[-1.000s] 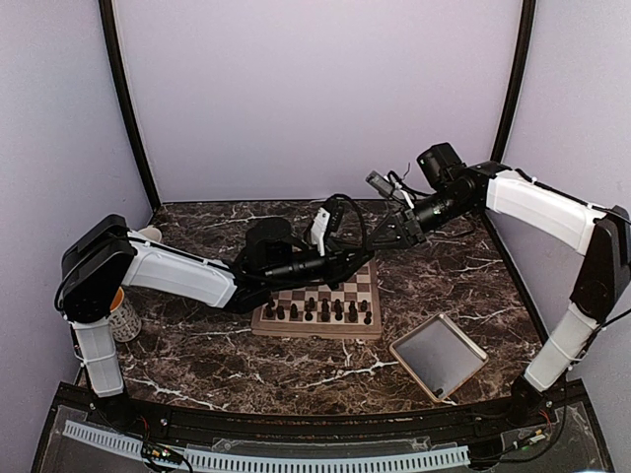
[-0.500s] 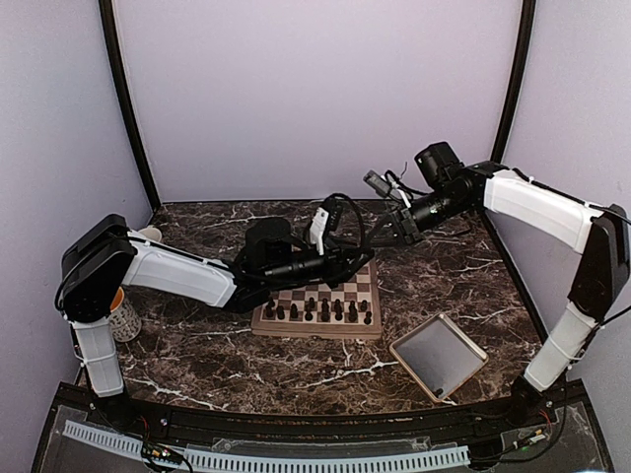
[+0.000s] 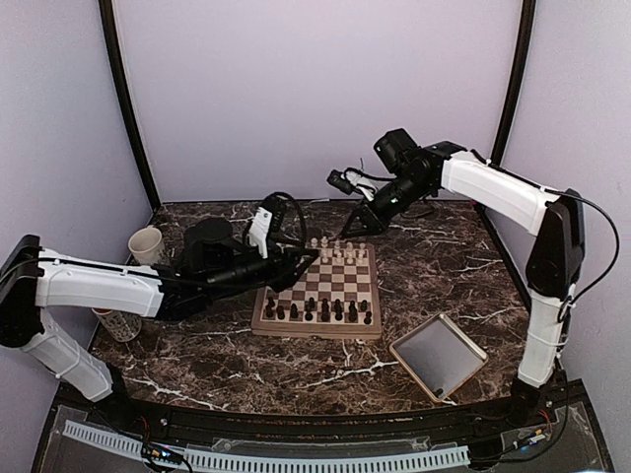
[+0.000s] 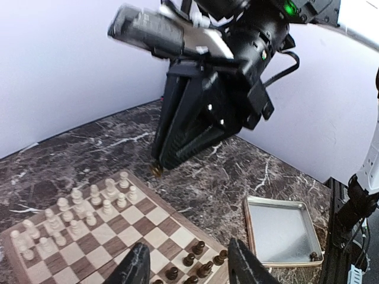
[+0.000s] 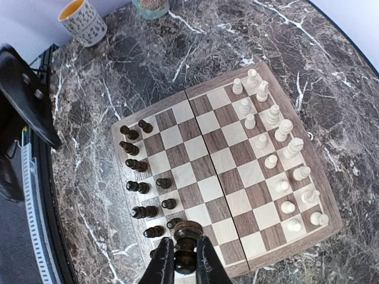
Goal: Set up the chess pieces on the board
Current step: Place the pawn at f7.
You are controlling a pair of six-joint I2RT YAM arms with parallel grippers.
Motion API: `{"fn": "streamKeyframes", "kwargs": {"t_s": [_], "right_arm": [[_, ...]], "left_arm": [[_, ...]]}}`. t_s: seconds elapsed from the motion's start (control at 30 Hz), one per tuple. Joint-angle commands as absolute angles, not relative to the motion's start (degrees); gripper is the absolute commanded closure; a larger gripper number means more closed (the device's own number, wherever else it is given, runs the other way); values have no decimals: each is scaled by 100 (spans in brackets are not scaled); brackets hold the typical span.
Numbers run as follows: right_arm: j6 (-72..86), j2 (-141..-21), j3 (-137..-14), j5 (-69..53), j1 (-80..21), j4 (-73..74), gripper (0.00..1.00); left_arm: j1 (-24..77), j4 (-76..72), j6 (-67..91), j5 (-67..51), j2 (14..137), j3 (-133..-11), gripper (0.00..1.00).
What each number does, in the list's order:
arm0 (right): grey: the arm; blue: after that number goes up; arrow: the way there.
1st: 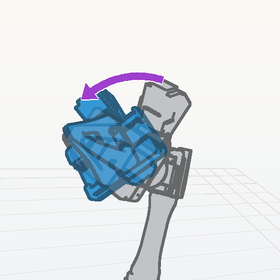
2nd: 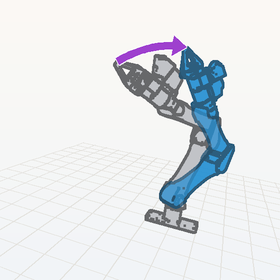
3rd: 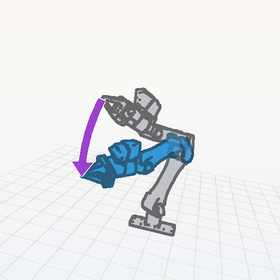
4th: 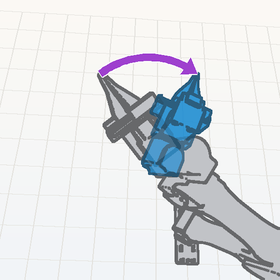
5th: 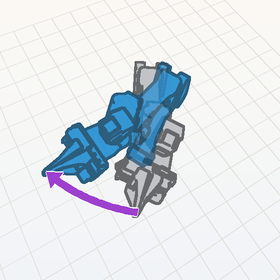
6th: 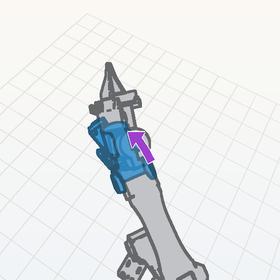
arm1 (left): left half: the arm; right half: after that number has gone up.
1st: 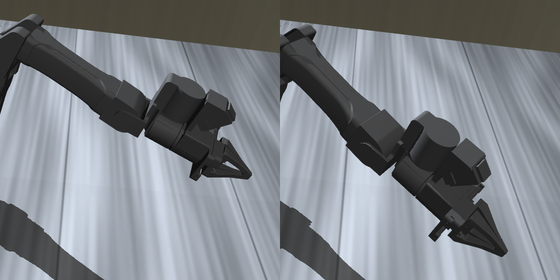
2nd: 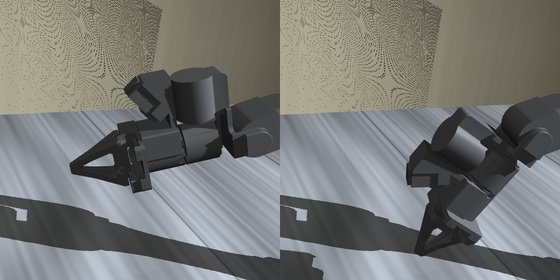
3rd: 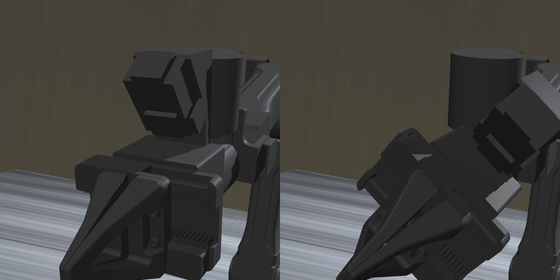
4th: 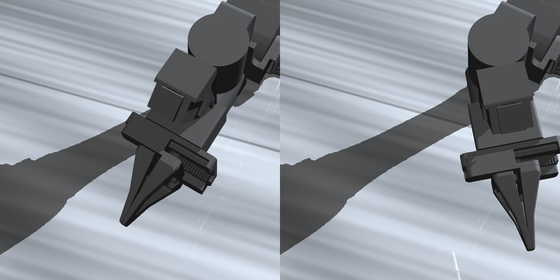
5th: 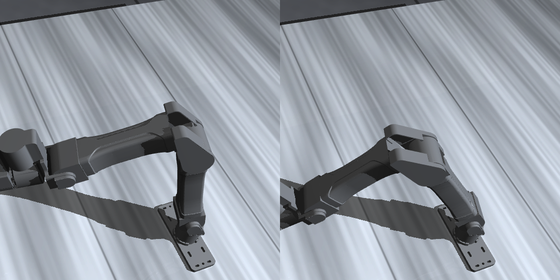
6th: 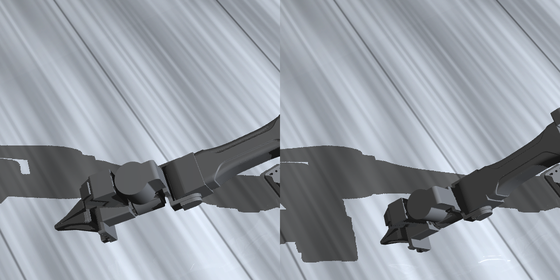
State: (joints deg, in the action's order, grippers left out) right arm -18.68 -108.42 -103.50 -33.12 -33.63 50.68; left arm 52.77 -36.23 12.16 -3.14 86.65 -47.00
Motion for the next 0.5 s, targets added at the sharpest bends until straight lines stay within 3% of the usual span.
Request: {"fn": "streamKeyframes", "kwargs": {"t_s": [0.0, 0.47], "right_arm": [[-2298, -11444, -11292, -2533, -3898, 5746, 89], [-2498, -13310, -12777, -1829, -4789, 6368, 89]], "left_arm": [[5212, -2895, 1032, 698, 7670, -4270, 52], [5212, -2657, 935, 1708, 6122, -3298, 51]]}}
